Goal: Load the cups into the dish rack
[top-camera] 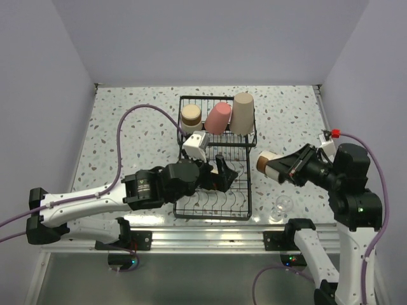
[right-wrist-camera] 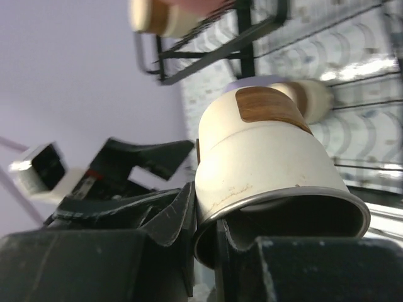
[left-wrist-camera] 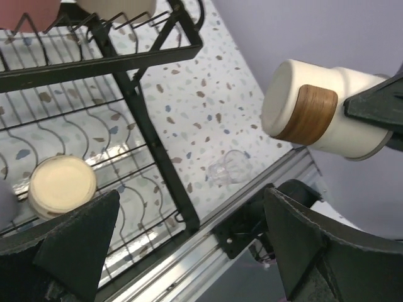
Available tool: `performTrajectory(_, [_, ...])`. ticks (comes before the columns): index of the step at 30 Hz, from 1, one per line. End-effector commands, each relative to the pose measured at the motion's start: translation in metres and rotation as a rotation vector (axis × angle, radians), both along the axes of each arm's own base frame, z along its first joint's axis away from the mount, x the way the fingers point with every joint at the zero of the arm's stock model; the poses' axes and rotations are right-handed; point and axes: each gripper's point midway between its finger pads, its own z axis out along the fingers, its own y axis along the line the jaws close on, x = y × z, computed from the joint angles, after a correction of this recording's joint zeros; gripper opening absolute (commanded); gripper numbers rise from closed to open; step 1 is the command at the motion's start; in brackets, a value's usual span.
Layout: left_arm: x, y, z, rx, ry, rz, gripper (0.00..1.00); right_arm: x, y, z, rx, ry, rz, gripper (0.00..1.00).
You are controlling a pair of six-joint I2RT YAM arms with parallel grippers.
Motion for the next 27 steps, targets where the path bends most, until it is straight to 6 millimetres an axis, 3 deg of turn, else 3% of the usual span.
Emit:
performTrajectory(1, [-0.01,-0.009,0.069,-0.266,-0.035,-0.056,1.0,-0.017,0.034,0.072,0.285,-0.195,0.16,0.0])
performTrajectory(2, [-0.013,-0.007,0.089,-0.344,-0.054,-0.074,1.0,-0.018,0.036,0.078,0.317,-0.216,0.173,0.0])
performTrajectory(3, [-0.015,-0.006,0.089,-0.364,-0.058,-0.083,1.0,-0.022,0.037,0.098,0.336,-0.317,0.199,0.0])
performTrajectory(5, [-0.022,0.002,0.117,-0.481,-0.092,-0.118,1.0,-0.03,0.041,0.114,0.396,-0.336,0.233,0.0])
performTrajectory(6, [-0.023,0.004,0.12,-0.51,-0.105,-0.127,1.0,-0.032,0.042,0.126,0.404,-0.389,0.255,0.0])
performTrajectory(8, [-0.033,0.015,0.152,-0.641,-0.154,-0.174,1.0,-0.041,0.044,0.144,0.429,-0.438,0.288,0.0])
performTrajectory(9, [-0.036,0.016,0.155,-0.658,-0.183,-0.196,1.0,-0.044,0.045,0.152,0.437,-0.462,0.3,0.0])
performTrajectory(11, [-0.044,0.023,0.178,-0.745,-0.233,-0.236,1.0,-0.052,0.046,0.17,0.469,-0.508,0.326,0.0])
performTrajectory(20, [-0.052,0.018,0.211,-0.836,-0.315,-0.287,1.0,-0.078,0.045,0.228,0.563,-0.683,0.383,0.0])
performTrajectory(27, [-0.061,0.009,0.236,-0.907,-0.393,-0.352,1.0,-0.087,0.046,0.238,0.58,-0.709,0.425,0.0])
